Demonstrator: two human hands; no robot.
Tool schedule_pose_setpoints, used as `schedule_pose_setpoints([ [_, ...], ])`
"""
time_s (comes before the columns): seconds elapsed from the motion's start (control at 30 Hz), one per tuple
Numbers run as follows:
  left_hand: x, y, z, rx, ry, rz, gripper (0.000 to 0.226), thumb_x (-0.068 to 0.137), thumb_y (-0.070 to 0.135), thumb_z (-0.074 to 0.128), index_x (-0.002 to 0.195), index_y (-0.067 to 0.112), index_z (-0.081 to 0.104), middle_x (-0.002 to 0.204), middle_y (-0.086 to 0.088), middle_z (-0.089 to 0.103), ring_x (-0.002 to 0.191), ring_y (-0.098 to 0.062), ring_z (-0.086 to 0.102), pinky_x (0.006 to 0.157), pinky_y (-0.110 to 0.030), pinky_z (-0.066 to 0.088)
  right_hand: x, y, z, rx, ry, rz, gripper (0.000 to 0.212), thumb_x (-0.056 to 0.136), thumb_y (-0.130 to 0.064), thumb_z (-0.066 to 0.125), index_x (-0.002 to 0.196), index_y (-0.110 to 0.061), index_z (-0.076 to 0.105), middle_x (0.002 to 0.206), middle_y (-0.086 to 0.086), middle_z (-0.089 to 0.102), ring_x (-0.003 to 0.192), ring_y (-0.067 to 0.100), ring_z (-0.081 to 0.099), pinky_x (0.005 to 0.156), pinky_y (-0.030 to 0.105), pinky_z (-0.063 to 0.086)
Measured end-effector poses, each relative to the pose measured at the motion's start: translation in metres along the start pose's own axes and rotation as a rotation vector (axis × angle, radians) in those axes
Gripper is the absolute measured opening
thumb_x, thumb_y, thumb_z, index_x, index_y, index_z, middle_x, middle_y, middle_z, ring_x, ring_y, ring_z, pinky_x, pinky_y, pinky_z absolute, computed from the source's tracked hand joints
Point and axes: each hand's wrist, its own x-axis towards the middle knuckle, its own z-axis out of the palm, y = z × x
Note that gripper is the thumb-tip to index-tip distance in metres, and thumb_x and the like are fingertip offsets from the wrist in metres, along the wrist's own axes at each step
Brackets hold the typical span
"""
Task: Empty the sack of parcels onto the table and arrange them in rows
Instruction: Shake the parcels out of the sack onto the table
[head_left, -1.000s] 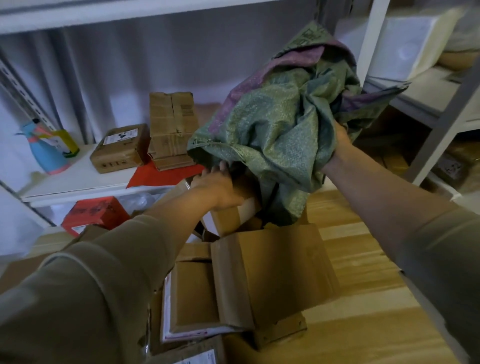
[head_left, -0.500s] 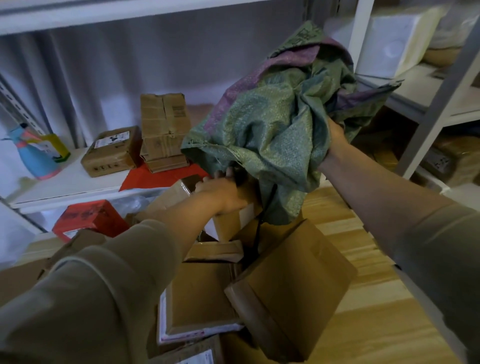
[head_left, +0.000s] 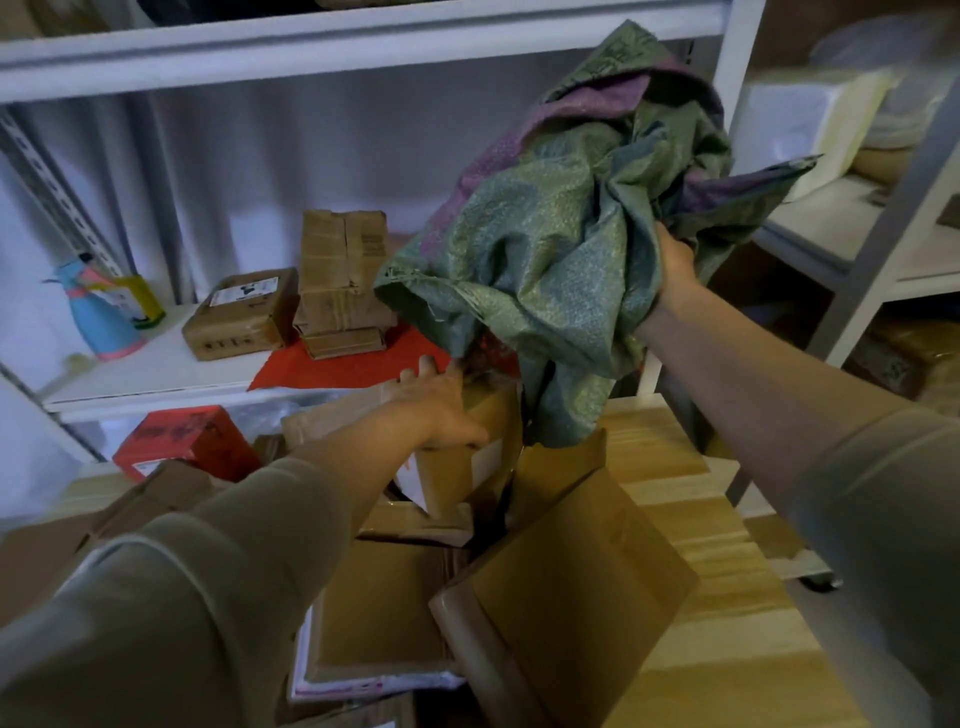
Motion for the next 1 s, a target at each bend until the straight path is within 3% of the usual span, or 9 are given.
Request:
schedule_pose_setpoints([
  [0.17,-0.002,0.007,0.002,-0.004,-0.018,0.024,0.109,0.068,0.062,0.072,0.154,0.027,0.014,0.152,-0.014,0.024,0.136,-0.038,0.033,0.106,-0.055,0.038,-0.002,-0.004,-0.007,0.005,0.026,0.000,0.030,0.103,-0.029,0.051,0.130,-0.016,0.053,0.093,0.006,0.058,0.080,0.025,0.058,0.061,0.034,0.047],
  [0.3,-0.005,0.011,-0.005,0.018,-0.059,0.062,0.107,0.066,0.056,0.074,0.152,0.028,0.015,0.147,-0.010,0.030,0.132,-0.036,0.037,0.103,-0.054,0.041,-0.001,-0.012,-0.015,0.059,0.025,0.000,0.022,0.107,-0.034,0.041,0.120,-0.025,0.056,0.086,0.005,0.056,0.075,0.023,0.054,0.061,0.033,0.044],
  [0.4,-0.008,0.015,-0.009,0.072,-0.068,0.100,0.106,0.067,0.053,0.075,0.151,0.028,0.015,0.147,-0.010,0.031,0.132,-0.035,0.037,0.102,-0.050,0.042,0.005,-0.015,-0.021,0.046,0.078,-0.006,0.044,0.105,-0.036,0.043,0.147,-0.022,0.039,0.092,0.005,0.054,0.078,0.024,0.053,0.060,0.033,0.042],
  [0.5,-0.012,0.017,-0.012,0.119,-0.049,0.142,0.106,0.067,0.051,0.075,0.152,0.028,0.016,0.145,-0.009,0.033,0.130,-0.034,0.037,0.101,-0.046,0.041,0.011,-0.017,-0.022,-0.020,0.137,-0.053,0.065,0.099,-0.032,0.058,0.154,-0.020,0.026,0.119,0.008,0.056,0.081,0.022,0.054,0.058,0.032,0.042],
  [0.6,-0.013,0.015,-0.013,0.147,-0.050,0.147,0.109,0.062,0.050,0.075,0.151,0.032,0.016,0.141,-0.006,0.034,0.128,-0.033,0.036,0.103,-0.049,0.039,0.026,-0.014,-0.028,0.009,0.143,-0.080,0.073,0.088,-0.035,0.071,0.150,-0.018,0.037,0.133,0.011,0.057,0.095,0.028,0.062,0.061,0.033,0.048],
  [0.8,-0.019,0.003,-0.011,0.168,-0.094,0.146,0.109,0.064,0.045,0.077,0.150,0.037,0.011,0.145,-0.001,0.028,0.135,-0.033,0.028,0.108,-0.053,0.033,0.028,-0.016,-0.029,0.033,0.149,-0.128,0.105,0.046,-0.048,0.090,0.139,-0.019,0.052,0.119,0.008,0.065,0.097,0.030,0.066,0.081,0.041,0.056],
  [0.9,-0.020,0.001,-0.007,0.166,-0.071,0.166,0.112,0.063,0.048,0.077,0.151,0.039,0.008,0.150,0.000,0.024,0.137,-0.033,0.026,0.108,-0.057,0.033,0.021,-0.022,-0.027,0.058,0.047,-0.144,0.048,0.092,-0.045,0.064,0.131,-0.018,0.056,0.111,0.008,0.065,0.099,0.030,0.066,0.081,0.039,0.055],
  [0.93,-0.021,0.002,-0.006,0.165,-0.053,0.163,0.113,0.062,0.048,0.077,0.151,0.039,0.007,0.151,0.000,0.025,0.137,-0.033,0.027,0.108,-0.057,0.033,0.021,-0.023,-0.026,0.085,0.062,-0.131,0.045,0.094,-0.044,0.061,0.131,-0.018,0.056,0.115,0.011,0.065,0.105,0.033,0.065,0.084,0.042,0.054],
  [1.0,-0.022,0.003,-0.002,0.167,0.016,0.164,0.111,0.064,0.049,0.078,0.151,0.037,0.010,0.148,-0.001,0.028,0.135,-0.033,0.029,0.108,-0.057,0.034,0.020,-0.022,-0.026,0.091,0.106,-0.151,0.084,0.068,-0.052,0.082,0.139,-0.021,0.050,0.121,0.012,0.065,0.108,0.037,0.065,0.085,0.048,0.055],
])
